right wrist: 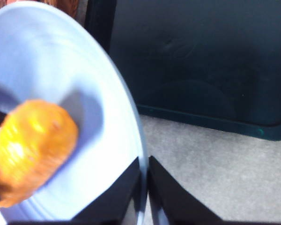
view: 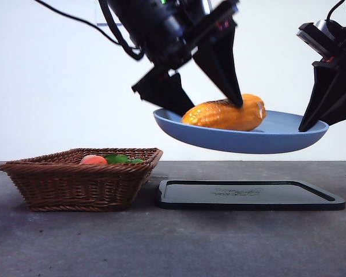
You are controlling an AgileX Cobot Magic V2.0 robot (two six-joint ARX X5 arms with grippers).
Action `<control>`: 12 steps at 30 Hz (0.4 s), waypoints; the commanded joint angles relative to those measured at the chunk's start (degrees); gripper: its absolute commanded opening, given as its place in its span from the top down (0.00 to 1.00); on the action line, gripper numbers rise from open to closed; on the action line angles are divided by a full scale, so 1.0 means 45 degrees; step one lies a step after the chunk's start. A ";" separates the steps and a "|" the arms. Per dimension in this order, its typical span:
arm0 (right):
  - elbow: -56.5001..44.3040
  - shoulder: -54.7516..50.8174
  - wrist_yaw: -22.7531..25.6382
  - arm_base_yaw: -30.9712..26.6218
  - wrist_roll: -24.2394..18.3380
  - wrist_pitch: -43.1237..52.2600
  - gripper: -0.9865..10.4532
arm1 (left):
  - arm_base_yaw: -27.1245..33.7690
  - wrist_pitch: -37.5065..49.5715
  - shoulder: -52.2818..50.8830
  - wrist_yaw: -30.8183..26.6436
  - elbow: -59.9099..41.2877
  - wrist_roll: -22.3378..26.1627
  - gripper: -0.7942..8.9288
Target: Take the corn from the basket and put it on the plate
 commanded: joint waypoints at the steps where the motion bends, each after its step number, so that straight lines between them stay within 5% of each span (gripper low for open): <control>1: 0.0199 0.0257 -0.0039 0.0044 0.0170 0.0194 0.91 | -0.0034 0.0053 -0.0403 0.0015 0.0214 0.0189 0.55; 12: 0.0525 0.1724 -0.0005 -0.0719 0.0325 0.0899 0.91 | 0.0495 -0.0291 -0.3657 0.0015 0.0214 0.0092 0.56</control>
